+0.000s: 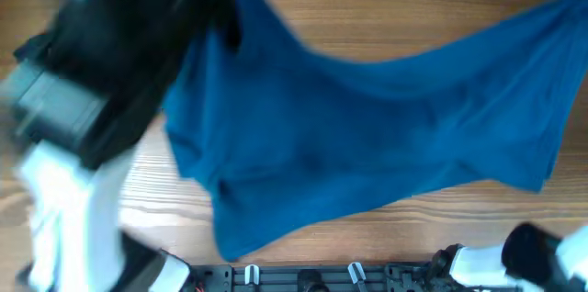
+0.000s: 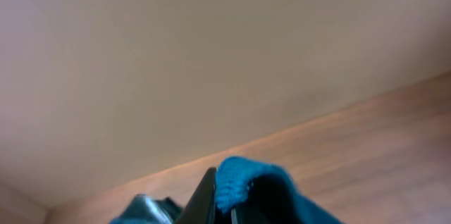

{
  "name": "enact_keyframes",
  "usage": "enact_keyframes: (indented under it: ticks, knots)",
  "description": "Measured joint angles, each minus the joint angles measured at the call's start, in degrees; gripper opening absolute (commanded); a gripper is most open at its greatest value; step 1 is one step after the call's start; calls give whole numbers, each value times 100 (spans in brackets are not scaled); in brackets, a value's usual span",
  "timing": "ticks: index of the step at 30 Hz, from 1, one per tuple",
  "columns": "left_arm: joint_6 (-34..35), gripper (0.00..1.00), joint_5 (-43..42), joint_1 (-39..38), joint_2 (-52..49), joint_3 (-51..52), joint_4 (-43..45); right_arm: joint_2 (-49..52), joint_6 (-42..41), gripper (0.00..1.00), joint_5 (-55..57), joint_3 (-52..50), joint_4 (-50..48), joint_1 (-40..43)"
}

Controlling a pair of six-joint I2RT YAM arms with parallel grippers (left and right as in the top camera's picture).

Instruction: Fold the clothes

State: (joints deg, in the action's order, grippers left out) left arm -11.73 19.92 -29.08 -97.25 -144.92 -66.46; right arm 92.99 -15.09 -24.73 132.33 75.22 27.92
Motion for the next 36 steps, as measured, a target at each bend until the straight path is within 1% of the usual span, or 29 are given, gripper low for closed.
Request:
enact_keyframes:
  ticks: [2, 3, 6, 7, 8, 10, 13, 16, 17, 18, 19, 21, 22, 23, 24, 26, 27, 28, 29, 31, 34, 36]
  knots:
    - [-7, 4, -501, 470, -920, 92, 605, 485, -118, 4, -396, -22, -977, -2]
    - [-22, 4, -741, 634, -1233, 151, 1084, 640, -201, 4, -595, -33, -1504, -7]
    - [-229, 4, -1167, 876, -1648, 146, 2153, 815, -490, 4, -1058, -59, -2629, 31]
    - [-389, 4, -1226, 896, -1648, 114, 2256, 800, -719, 4, -1300, -61, -3097, 120]
    - [-531, 4, -1425, 879, -1617, -343, 2509, 769, -833, 4, -1401, -57, -3276, 214]
    - [-684, 4, -1534, 791, -1519, -949, 2435, 695, -984, 4, -1563, -57, -3300, 426]
    - [-824, 4, -1659, 651, -1029, -1626, 1762, 564, -1060, 4, -1733, -52, -2892, 852]
    - [-855, 4, -1685, 643, -531, -1891, 629, 511, -798, 4, -1764, -42, -2240, 981]
    - [-855, 4, -1687, 643, -461, -1950, 199, 501, -632, 4, -1742, -42, -1843, 977]
    - [-831, 4, -1685, 643, -413, -2006, -466, 501, -415, 4, -1655, -44, -1342, 944]
    - [-785, 4, -1687, 643, -448, -2006, -852, 501, -179, 4, -1478, -59, -866, 909]
    - [-680, 5, -1685, 643, -686, -1971, -1611, 509, 142, 5, -1134, -101, -227, 850]
    - [-638, 8, -1687, 643, -883, -1937, -2009, 516, 345, 10, -876, -151, 153, 815]
    - [-590, 12, -1685, 643, -1137, -1856, -2400, 527, 555, 12, -654, -219, 509, 793]
    - [-584, 12, -1685, 643, -1279, -1805, -2544, 535, 638, 14, -590, -258, 632, 785]
    - [-483, 19, -1687, 643, -1556, -1722, -2946, 553, 1016, 24, -343, -479, 1152, 782]
    - [-437, 22, -1685, 643, -1613, -1696, -3016, 568, 1154, 31, -262, -581, 1329, 782]
    - [-369, 25, -1683, 643, -1613, -1692, -3016, 581, 1346, 40, -181, -662, 1471, 782]
    - [-310, 27, -1679, 643, -1565, -1694, -3012, 603, 1473, 42, -109, -728, 1587, 782]
    - [-219, 30, -1641, 643, -1408, -1703, -3012, 623, 1626, 43, 83, -802, 1676, 782]
    - [-98, 40, -1635, 643, -1049, -1709, -3012, 623, 1685, 61, 245, -813, 1694, 778]
    - [-42, 49, -1631, 643, -848, -1740, -3008, 623, 1690, 63, 293, -813, 1692, 778]
